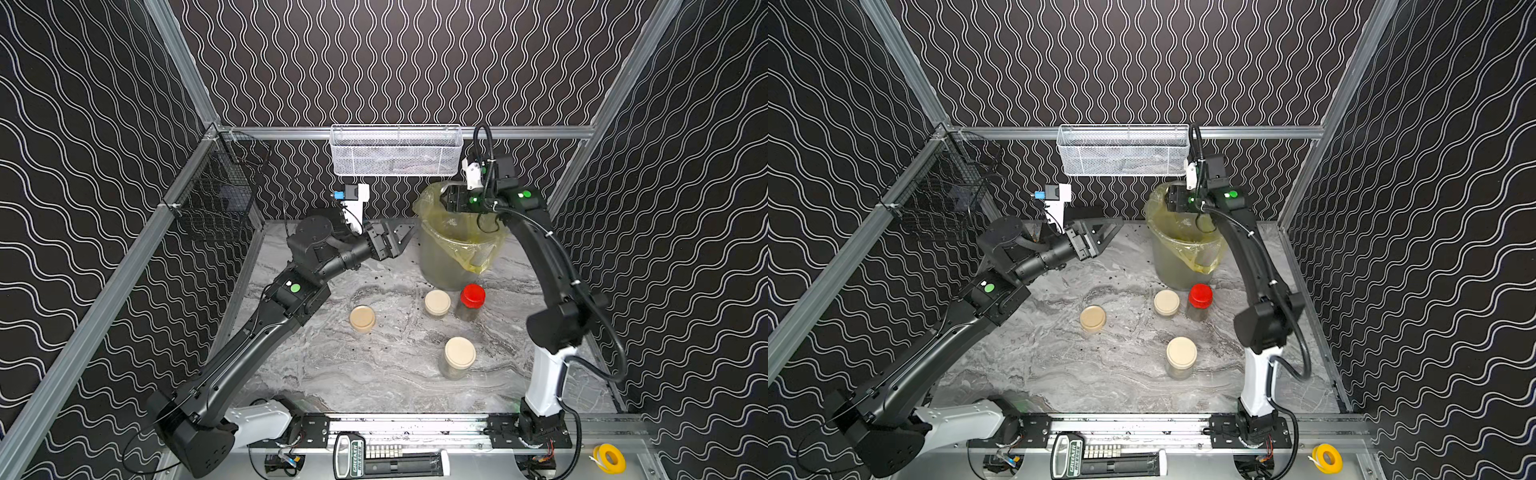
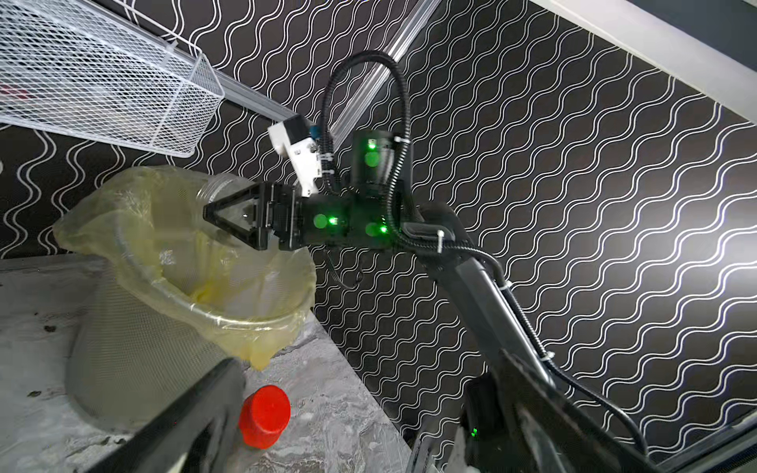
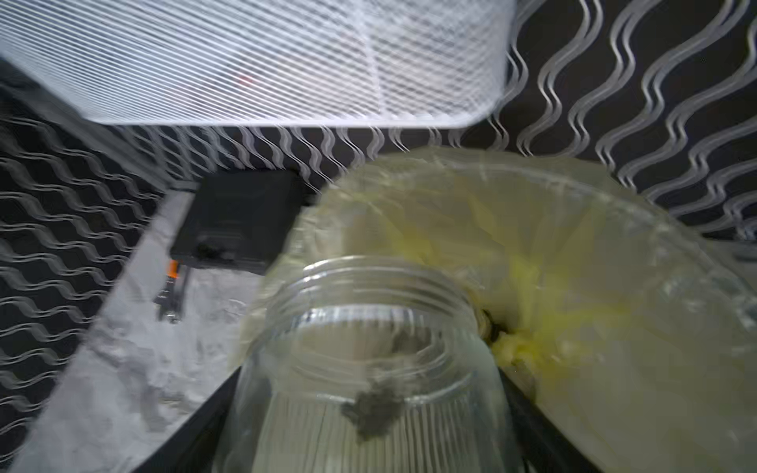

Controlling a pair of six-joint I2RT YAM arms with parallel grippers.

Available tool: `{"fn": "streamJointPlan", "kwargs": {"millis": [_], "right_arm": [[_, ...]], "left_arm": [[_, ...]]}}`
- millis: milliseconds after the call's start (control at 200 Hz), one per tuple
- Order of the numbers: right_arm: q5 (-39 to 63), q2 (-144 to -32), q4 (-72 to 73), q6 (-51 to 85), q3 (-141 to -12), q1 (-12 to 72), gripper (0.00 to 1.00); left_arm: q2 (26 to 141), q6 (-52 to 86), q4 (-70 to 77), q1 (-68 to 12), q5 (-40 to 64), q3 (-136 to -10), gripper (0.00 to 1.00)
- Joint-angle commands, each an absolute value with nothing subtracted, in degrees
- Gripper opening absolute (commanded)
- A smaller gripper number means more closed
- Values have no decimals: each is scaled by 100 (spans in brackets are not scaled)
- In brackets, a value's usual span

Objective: Empty moldy tea leaves from jars
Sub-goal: Pour the moldy tea leaves from the jar into the trash bin.

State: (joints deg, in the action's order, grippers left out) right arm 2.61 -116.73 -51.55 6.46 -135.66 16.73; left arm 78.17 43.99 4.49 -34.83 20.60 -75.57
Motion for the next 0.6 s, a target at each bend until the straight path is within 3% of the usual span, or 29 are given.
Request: {"fn": "streamJointPlan", "kwargs": {"millis": [0,280,596], "right_arm": [[-144,-11573,-5514,406,-13769,1661,0],[378,-10534,-4236,759,-12503,1643,0],[1244,-9216,-2328,1262,-10442,1223,0]], "left_arm": [[7728,4444,149,-3489,1662,-7600,99],[8049,4578,-324,-3489,1724,-8060,99],[9439,6616,148,-3481,2153,-9301,97]]}}
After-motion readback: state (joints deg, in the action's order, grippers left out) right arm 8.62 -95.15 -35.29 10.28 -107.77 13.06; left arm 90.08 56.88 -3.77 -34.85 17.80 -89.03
